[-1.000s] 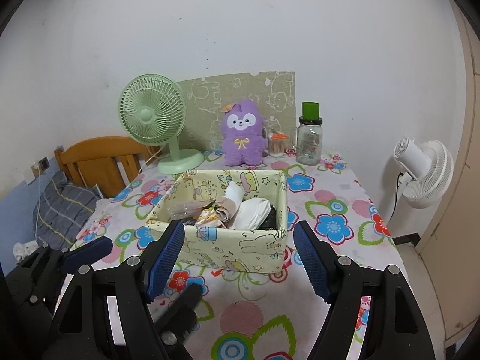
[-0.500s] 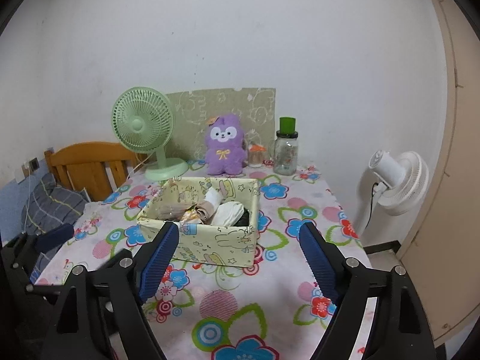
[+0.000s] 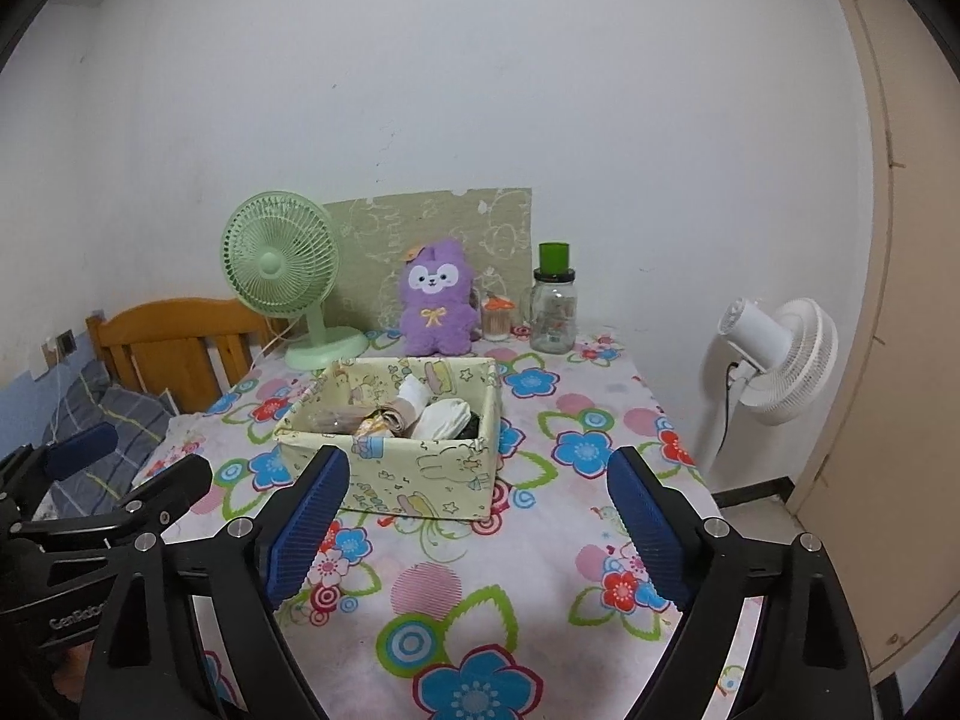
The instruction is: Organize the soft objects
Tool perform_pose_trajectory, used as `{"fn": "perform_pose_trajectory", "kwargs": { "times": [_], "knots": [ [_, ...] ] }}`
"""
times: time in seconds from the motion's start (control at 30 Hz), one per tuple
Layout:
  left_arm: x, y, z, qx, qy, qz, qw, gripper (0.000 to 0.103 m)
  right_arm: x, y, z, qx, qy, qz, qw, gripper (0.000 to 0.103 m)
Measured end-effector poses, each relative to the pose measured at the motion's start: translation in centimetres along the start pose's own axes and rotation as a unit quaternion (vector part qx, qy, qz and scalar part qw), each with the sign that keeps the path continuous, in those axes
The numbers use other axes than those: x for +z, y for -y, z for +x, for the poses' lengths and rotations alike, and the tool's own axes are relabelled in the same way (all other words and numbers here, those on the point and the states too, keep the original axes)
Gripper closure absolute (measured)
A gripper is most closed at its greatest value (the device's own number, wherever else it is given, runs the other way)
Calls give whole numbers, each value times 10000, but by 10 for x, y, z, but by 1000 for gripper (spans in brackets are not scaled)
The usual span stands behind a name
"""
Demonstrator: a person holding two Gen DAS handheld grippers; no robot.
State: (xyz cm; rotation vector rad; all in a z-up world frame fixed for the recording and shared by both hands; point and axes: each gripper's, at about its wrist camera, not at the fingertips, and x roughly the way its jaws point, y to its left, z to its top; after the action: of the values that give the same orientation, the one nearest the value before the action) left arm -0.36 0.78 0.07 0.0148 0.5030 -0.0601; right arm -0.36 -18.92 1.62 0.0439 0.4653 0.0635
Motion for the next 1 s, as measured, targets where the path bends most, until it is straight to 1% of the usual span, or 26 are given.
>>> {"fn": "perform_pose_trajectory", "kwargs": {
  "times": [0.07, 0.13, 0.2, 0.3, 0.37, 0.43, 0.53, 0.73, 0.87, 1.0],
  "knots": [
    [0, 2, -2, -73, 19, 67, 9999, 5, -3, 1, -4, -27, 65, 32, 10000, 13],
    [-2, 3, -4, -55, 110, 102, 9999, 2, -4, 2, -3, -34, 37, 57, 10000, 13],
    [-3, 4, -5, -46, 156, 105, 9998, 2, -6, 3, -1, -30, -22, 66, 10000, 12],
    [-3, 2, -5, -188, 173, 41, 9997, 1, -9, 3, 4, -54, -109, 76, 9999, 12],
    [-5, 3, -4, -218, 165, 55, 9996, 0, -10, 3, 4, -103, -111, 73, 9999, 12],
    [-7, 3, -1, -156, 117, 77, 9998, 0, -11, 2, 5, -85, -130, 70, 9999, 12],
    [-9, 0, 3, -105, 35, -28, 9999, 0, -13, 1, 8, -48, -180, 49, 9998, 12],
    [-13, -2, 1, -28, 153, -12, 9999, 0, -14, -1, 10, -66, -212, 5, 9998, 12],
    [-14, -2, 2, -61, 125, 8, 9999, 0, -14, -2, 10, -117, -222, -55, 9997, 12],
    [-15, 0, 2, -18, 139, 81, 9999, 0, -15, -3, 11, -152, -256, -55, 9995, 12]
  ]
}}
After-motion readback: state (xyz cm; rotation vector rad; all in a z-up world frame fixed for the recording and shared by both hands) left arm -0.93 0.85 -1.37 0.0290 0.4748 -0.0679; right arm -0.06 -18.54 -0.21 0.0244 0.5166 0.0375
